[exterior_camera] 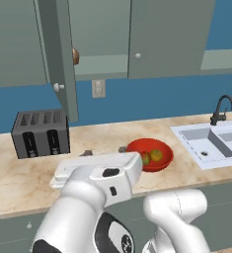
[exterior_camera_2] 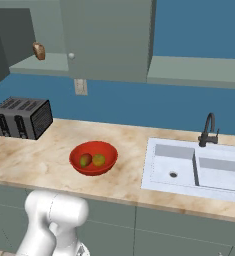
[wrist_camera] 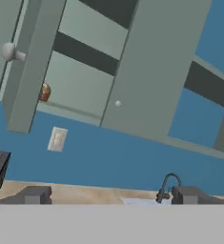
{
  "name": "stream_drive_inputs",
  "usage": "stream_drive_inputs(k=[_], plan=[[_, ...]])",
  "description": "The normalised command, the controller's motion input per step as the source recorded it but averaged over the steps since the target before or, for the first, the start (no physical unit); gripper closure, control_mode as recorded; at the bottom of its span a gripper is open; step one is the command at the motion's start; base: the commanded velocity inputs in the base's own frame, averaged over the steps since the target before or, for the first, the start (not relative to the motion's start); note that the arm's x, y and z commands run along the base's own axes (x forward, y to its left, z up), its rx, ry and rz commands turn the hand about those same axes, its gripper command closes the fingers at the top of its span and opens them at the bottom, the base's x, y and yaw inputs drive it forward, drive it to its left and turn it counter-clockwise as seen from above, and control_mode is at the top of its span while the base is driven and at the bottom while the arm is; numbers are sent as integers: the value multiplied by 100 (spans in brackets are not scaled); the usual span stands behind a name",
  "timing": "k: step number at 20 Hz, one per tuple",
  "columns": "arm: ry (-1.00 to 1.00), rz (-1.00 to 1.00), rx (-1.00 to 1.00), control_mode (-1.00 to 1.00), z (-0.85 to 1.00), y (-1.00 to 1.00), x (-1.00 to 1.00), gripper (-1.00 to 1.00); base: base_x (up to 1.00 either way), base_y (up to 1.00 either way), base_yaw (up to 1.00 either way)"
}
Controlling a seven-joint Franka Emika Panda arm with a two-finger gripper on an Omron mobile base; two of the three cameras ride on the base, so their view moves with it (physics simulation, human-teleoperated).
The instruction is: Open the cabinet. Pick the orange and mango from the cabinet and place them into the bowl. Then close the cabinet.
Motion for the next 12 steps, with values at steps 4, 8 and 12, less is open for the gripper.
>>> stream_drive_inputs(k=[4, 8, 12], plan=[[-42, 7, -16, -100, 2, 73, 11, -100, 0, 0, 0], [-52, 10, -15, -100, 19, 34, -6, -100, 0, 0, 0], [-12, -1, -7, -100, 7, 25, 24, -100, 0, 0, 0]])
